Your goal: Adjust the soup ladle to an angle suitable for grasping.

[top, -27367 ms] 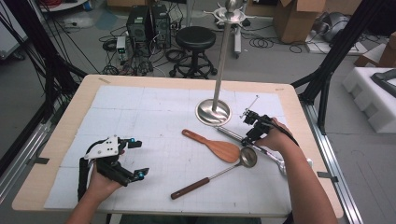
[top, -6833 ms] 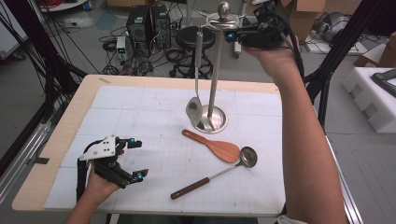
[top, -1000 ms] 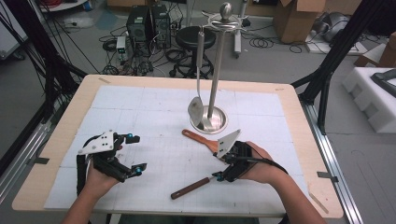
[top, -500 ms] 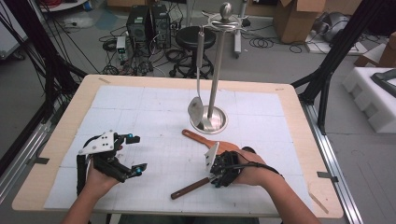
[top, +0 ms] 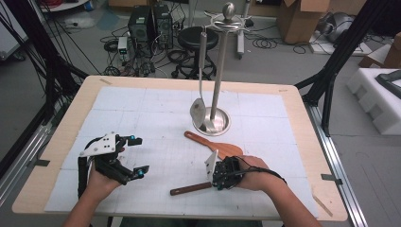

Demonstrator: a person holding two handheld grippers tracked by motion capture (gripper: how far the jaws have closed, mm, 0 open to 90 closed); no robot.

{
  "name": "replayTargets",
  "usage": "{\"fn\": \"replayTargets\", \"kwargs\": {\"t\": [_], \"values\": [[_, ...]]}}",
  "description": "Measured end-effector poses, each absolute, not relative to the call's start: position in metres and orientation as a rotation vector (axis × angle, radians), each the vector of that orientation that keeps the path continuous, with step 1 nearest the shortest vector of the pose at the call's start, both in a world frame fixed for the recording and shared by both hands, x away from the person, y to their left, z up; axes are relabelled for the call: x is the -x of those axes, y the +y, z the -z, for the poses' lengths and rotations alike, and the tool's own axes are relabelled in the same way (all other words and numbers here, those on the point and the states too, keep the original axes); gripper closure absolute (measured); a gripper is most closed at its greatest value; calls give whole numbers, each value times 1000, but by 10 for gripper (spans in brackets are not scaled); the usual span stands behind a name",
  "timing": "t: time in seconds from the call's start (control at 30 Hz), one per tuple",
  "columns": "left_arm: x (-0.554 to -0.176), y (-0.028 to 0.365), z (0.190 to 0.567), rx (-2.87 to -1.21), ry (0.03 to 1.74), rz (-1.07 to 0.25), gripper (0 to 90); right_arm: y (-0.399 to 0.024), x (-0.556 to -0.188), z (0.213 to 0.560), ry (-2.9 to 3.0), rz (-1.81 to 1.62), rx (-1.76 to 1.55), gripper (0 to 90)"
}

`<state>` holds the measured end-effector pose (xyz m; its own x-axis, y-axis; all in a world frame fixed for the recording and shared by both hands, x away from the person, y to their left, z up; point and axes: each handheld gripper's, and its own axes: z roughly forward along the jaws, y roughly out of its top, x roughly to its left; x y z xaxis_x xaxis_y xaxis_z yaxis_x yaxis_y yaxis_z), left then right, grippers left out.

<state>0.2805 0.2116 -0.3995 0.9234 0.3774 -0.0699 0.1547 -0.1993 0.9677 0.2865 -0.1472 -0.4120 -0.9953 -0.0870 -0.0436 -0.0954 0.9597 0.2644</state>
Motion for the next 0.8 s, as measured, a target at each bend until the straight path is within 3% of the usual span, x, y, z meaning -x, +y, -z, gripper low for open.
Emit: {"fn": "replayTargets", "kwargs": {"t": [0.53,0.8], "values": [[-281,211,400,-1776,405,-214,17,-145,-294,413,3147,-430,45,787],[-280,212,399,-1774,400,-217,17,-140,-286,411,3105,-371,87,853]]}}
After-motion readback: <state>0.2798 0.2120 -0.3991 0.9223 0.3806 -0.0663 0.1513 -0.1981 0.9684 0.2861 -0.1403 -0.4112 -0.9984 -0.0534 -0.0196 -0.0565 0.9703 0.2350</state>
